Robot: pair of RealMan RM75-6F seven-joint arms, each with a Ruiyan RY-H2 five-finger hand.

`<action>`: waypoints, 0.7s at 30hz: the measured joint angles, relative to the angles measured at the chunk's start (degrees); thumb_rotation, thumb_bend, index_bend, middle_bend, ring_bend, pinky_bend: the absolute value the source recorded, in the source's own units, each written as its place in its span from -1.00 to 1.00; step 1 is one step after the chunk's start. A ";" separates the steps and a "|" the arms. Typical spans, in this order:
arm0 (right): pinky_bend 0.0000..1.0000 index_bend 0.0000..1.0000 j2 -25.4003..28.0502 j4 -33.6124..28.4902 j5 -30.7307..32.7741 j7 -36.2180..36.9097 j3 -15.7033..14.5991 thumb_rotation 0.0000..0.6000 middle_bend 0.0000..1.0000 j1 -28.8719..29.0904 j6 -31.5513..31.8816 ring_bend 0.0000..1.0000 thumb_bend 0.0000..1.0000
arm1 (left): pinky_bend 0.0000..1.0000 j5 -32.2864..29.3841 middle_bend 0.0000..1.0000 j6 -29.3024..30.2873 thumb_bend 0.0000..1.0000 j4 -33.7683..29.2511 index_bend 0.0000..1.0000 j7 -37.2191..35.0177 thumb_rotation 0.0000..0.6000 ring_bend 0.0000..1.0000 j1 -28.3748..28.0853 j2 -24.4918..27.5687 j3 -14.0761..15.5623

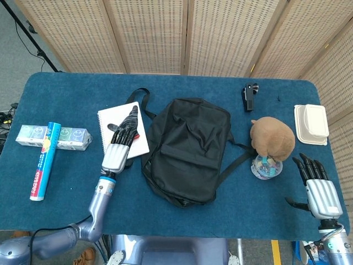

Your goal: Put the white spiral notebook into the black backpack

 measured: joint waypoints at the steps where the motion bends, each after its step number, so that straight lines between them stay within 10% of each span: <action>1: -1.00 -1.00 0.00 0.02 0.04 0.00 0.00 1.00 -1.00 0.02 -0.06 -1.00 -1.00 | -1.00 -0.05 -1.00 -0.15 -0.53 0.59 -1.00 -0.15 1.00 -1.00 -0.18 -0.37 -0.03; 21: -1.00 -1.00 0.08 0.13 0.47 0.30 -0.07 1.00 -1.00 0.18 -0.69 -1.00 -1.00 | -1.00 -0.91 -1.00 -1.33 -0.50 11.91 -1.00 -3.69 1.00 -1.00 -2.29 -4.42 -1.48</action>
